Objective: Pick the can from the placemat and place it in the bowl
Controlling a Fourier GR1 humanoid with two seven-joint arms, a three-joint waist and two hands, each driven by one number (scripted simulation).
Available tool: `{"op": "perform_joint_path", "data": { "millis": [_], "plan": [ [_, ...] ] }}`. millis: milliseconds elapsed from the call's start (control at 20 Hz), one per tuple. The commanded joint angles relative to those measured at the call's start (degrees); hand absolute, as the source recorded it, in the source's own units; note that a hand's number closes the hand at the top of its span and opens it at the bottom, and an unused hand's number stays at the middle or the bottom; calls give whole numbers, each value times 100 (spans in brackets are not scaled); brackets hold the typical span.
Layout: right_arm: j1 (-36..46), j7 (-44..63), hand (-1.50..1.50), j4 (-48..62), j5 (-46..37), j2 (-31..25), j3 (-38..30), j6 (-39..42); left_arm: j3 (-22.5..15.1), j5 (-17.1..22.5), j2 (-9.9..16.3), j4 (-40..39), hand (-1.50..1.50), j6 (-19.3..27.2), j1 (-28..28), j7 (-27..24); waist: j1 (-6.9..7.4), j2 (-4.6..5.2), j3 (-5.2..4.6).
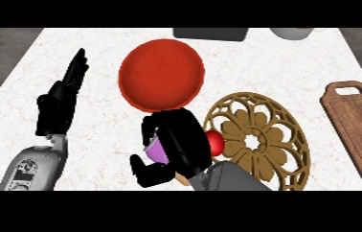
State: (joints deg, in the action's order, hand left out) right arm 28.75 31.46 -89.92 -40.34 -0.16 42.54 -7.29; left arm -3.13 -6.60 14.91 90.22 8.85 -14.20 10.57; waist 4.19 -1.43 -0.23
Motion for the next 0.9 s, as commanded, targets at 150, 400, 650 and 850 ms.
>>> {"op": "perform_joint_path", "data": {
  "millis": [150,400,650,850],
  "plan": [
    [786,2208,150,-117,-354,16,684,-1661,-8,-27,-32,-70,0,14,-116,3,63,55,-2],
    [1796,3214,150,515,-537,16,688,-2641,-123,-149,-168,-158,0,106,-211,-105,109,140,3],
    [2670,3775,150,1327,-671,15,670,-3292,32,32,-3,-174,0,-122,-308,-31,86,153,6],
    [3100,3428,150,2247,-558,14,385,-3756,25,-62,-121,-210,0,39,-163,-184,1,183,11]
  ]
}}
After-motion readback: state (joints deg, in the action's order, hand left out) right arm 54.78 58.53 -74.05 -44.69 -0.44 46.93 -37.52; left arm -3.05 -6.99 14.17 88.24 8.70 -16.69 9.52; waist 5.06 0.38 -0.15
